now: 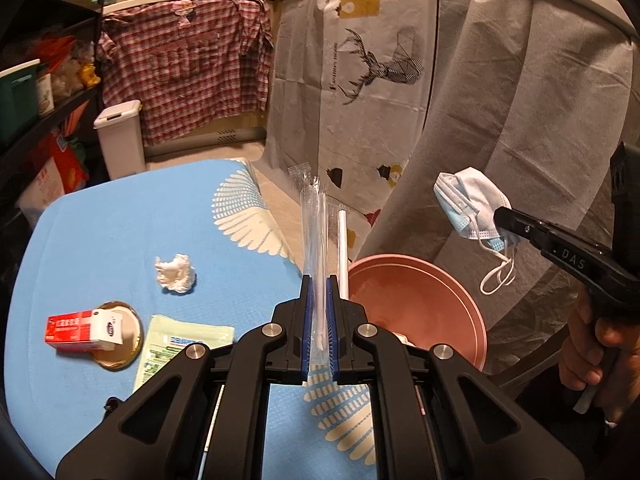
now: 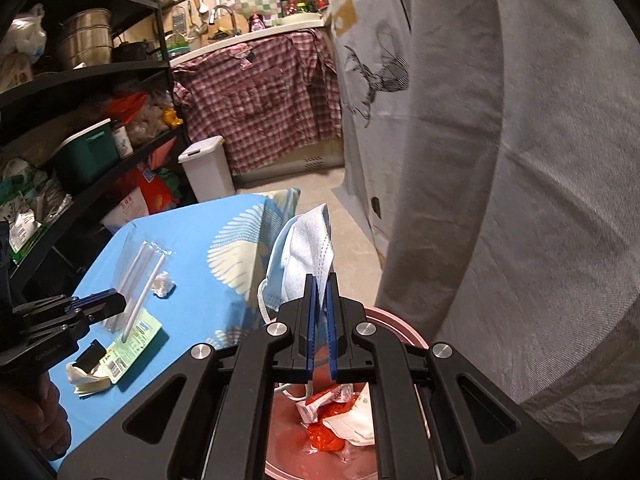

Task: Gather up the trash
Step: 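Lift the straw packet and face mask and carry both over the pink bin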

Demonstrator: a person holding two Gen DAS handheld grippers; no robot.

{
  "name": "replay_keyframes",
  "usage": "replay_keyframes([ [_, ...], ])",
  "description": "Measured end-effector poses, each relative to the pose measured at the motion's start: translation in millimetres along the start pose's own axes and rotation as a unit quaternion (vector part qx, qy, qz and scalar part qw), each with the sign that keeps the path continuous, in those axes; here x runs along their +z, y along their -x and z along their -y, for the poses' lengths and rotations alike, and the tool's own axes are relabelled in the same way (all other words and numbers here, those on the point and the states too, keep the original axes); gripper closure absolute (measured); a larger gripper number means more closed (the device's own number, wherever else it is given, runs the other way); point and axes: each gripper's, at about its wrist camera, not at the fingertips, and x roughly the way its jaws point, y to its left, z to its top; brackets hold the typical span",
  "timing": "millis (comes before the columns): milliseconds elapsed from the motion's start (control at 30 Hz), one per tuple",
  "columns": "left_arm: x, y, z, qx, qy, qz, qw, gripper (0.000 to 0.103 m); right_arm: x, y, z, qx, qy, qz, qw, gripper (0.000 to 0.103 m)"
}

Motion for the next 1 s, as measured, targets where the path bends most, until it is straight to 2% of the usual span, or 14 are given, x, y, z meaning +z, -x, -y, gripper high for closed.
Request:
replay_keyframes([
  [300, -1.1, -17.6, 12.5, -0.021, -0.008, -0.019, 0.9996, 0.096, -2.6, -15.1, 6.1, -0.017, -0.001, -0.026, 1.0, 0.097],
  [1000, -2.0, -55.8, 36.6, -0.042, -0.021, -0.057, 0.9973, 0.096, -4.6, -22.4, 8.0, -0.033, 0.004, -0.036, 0.999, 0.095],
])
